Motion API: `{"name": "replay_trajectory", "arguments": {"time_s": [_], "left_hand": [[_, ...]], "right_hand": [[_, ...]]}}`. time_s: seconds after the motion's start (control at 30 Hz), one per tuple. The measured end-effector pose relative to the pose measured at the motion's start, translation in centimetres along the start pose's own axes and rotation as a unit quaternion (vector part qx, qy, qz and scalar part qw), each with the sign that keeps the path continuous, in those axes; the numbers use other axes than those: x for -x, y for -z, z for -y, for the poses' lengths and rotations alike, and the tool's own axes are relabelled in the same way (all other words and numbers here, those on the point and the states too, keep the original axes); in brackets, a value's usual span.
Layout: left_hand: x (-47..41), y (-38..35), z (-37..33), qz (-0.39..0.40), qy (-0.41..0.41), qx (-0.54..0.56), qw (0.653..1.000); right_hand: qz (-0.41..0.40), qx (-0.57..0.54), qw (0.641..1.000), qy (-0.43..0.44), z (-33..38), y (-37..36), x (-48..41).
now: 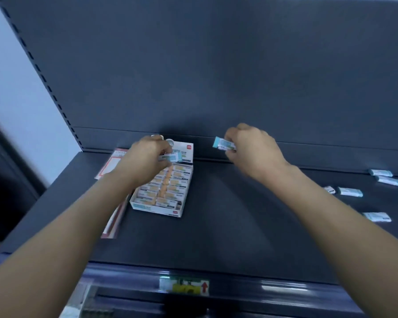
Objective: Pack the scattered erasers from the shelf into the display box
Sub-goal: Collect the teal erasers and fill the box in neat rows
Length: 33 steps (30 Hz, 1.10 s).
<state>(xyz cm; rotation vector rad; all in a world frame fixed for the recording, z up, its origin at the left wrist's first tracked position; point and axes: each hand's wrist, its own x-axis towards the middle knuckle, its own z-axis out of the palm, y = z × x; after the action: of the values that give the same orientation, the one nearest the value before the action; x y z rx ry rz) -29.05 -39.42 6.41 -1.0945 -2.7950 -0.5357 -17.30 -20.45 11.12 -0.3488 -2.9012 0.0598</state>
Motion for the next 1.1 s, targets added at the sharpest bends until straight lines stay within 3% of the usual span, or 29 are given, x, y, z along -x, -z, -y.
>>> {"name": "replay_trajectory", "arguments": {"time_s": [0.23, 0.57, 0.77, 1.1], "left_hand": [[-1.9, -1.7, 6.7, 0.051, -0.014, -0.021, 0.998], [-3.7, -4.7, 8.0, 0.103, -0.062, -0.007, 0.993], [-3.9, -5.1, 8.3, 0.099, -0.074, -0.057, 0.991], [-3.5, -3.4, 8.1, 0.050, -0.068, -0.019, 0.996]], "right_hand": [[0.028, 0.023, 0.999, -0.005, 6.5, -2.5, -3.2], [0.096, 0.040, 0.994, -0.041, 8.5, -6.9, -4.6], [0.121, 0.026, 0.992, -0.026, 9.3, -9.2, -5.8], [0.119, 0.068, 0.991, -0.011, 9.4, -10.9, -6.2]]}}
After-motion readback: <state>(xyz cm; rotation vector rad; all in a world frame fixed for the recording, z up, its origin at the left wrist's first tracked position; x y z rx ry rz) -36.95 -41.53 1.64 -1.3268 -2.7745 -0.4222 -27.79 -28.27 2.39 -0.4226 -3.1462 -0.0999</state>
